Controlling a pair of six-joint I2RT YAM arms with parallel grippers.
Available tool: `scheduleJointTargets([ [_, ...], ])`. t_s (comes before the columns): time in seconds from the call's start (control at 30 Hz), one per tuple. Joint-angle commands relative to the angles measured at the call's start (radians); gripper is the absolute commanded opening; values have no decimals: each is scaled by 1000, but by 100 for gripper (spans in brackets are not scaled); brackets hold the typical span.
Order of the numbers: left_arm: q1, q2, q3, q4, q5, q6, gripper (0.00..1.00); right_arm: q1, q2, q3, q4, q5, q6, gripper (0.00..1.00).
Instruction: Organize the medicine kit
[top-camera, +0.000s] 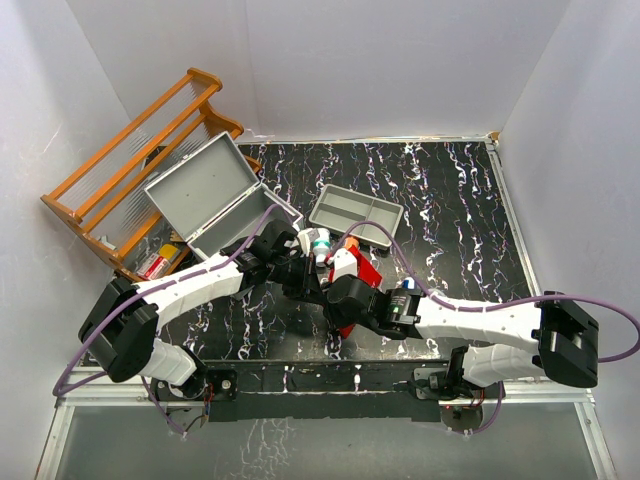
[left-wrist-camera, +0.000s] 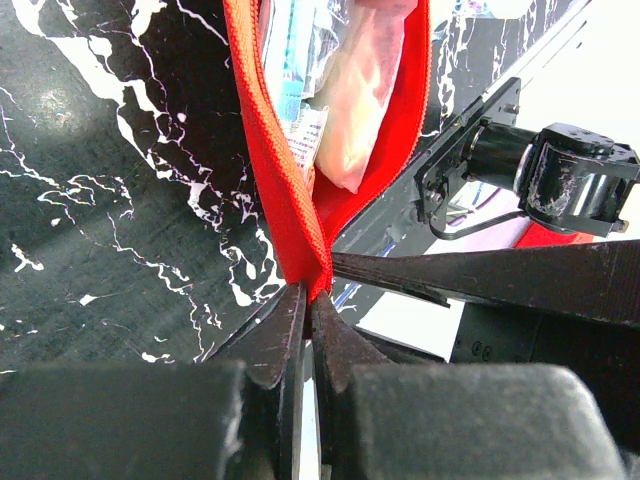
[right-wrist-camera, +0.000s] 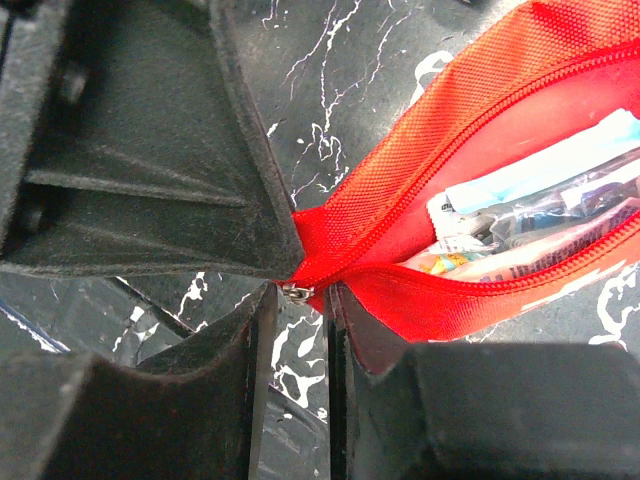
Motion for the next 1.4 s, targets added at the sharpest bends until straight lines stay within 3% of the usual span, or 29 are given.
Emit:
scheduleJointTargets([
  [0.0,-3,-34,22,-1,32,-2,0,-5,-5,34,19,58,19,19],
  [0.23,-3,-31,24,-15,21,14,0,-5,-27,31,-49,76,28,0],
  [0.6,-3,-33,30,-37,10,40,0,-6,-37,72,-206,192,98,0],
  [1.0,-3,-34,36,-69,-13,91,0,-33,30,162,-351,112,0,0],
  [1.17,-2,-35,35,-81,-30,97,0,-97,10,149,-310,44,4,4],
  [1.37,-2,-38,32,-73,-27,91,0,-165,-35,81,-188,-60,-1,0],
])
